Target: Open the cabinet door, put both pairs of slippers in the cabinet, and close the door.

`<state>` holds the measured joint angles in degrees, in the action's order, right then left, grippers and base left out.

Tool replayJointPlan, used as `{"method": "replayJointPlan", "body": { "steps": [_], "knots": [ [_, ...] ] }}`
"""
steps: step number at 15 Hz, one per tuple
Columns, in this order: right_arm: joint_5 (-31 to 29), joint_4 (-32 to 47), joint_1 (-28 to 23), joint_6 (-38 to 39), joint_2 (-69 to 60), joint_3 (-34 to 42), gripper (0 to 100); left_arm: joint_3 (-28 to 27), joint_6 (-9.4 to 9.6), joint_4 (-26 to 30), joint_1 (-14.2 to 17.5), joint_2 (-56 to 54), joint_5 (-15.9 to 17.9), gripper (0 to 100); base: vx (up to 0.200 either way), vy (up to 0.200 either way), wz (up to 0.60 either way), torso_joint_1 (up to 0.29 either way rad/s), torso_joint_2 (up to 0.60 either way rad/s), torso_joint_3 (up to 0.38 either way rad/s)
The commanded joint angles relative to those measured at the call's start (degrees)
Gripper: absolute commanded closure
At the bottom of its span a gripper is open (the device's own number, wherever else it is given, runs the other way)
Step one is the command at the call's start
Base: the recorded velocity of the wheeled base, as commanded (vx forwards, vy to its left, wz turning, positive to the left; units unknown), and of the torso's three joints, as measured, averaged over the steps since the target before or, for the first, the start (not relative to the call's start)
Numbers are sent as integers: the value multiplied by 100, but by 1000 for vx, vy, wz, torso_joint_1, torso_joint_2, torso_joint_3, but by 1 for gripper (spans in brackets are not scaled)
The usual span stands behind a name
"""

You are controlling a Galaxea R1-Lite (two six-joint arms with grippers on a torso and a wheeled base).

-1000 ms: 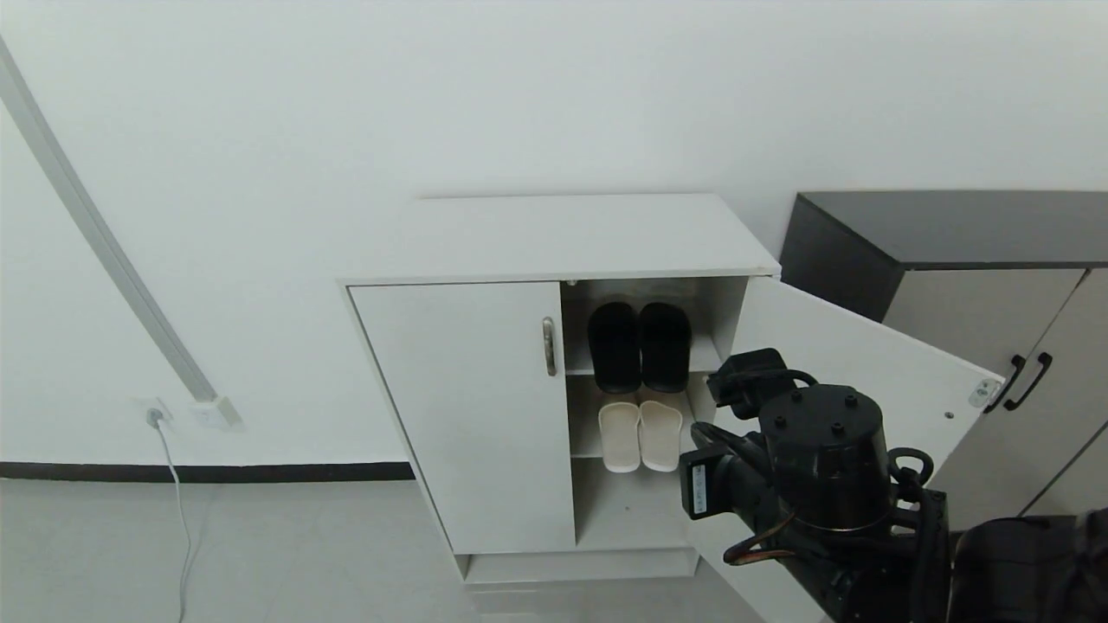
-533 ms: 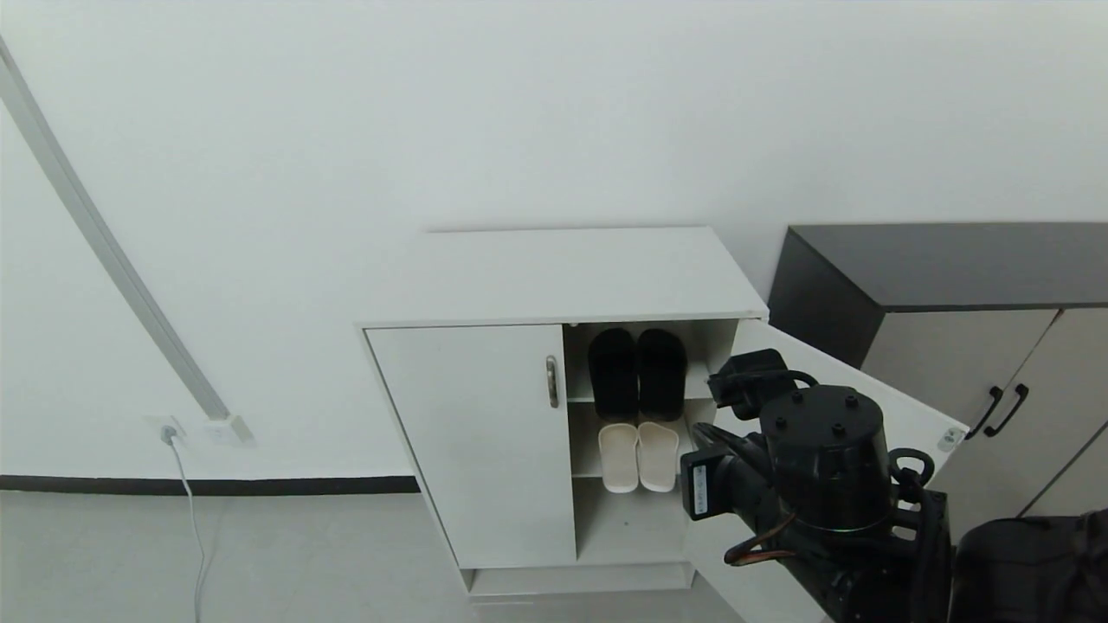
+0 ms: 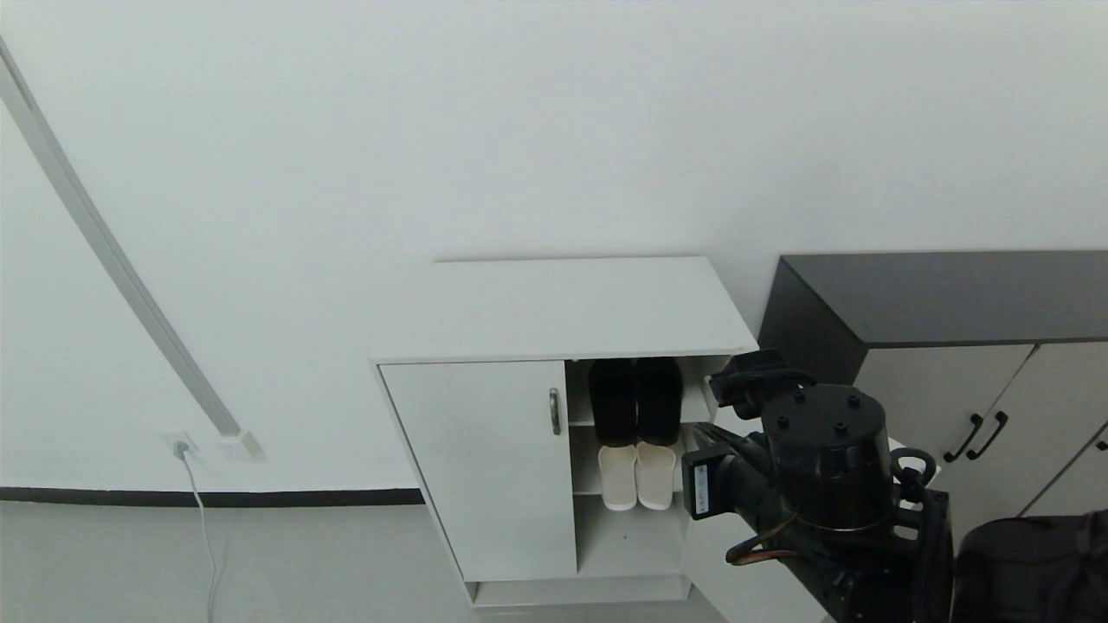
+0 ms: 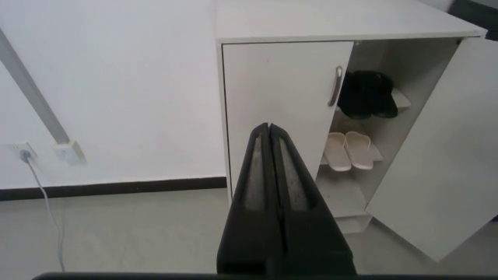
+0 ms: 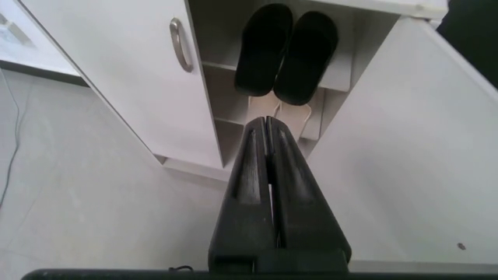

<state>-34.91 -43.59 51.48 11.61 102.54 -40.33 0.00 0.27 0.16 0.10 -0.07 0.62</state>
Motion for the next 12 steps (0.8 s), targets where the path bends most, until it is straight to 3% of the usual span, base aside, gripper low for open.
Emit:
{"method": "replayJointPlan", "body": {
  "steps": [1, 9, 12],
  "knots": [
    [2, 0, 2, 0, -5, -2, 100, 0, 0, 2, -1, 7, -1, 100, 0, 0, 0, 188, -393, -207],
    [-15, -18, 2, 0, 12, 7, 100, 0, 0, 2, -1, 7, -1, 100, 0, 0, 0, 140, -308, -160],
    [-15, -26, -24, -71, 12, 86, 100, 0, -44, 2, -1, 7, -53, 100, 0, 0, -600, 10, -17, -9]
  ]
}}
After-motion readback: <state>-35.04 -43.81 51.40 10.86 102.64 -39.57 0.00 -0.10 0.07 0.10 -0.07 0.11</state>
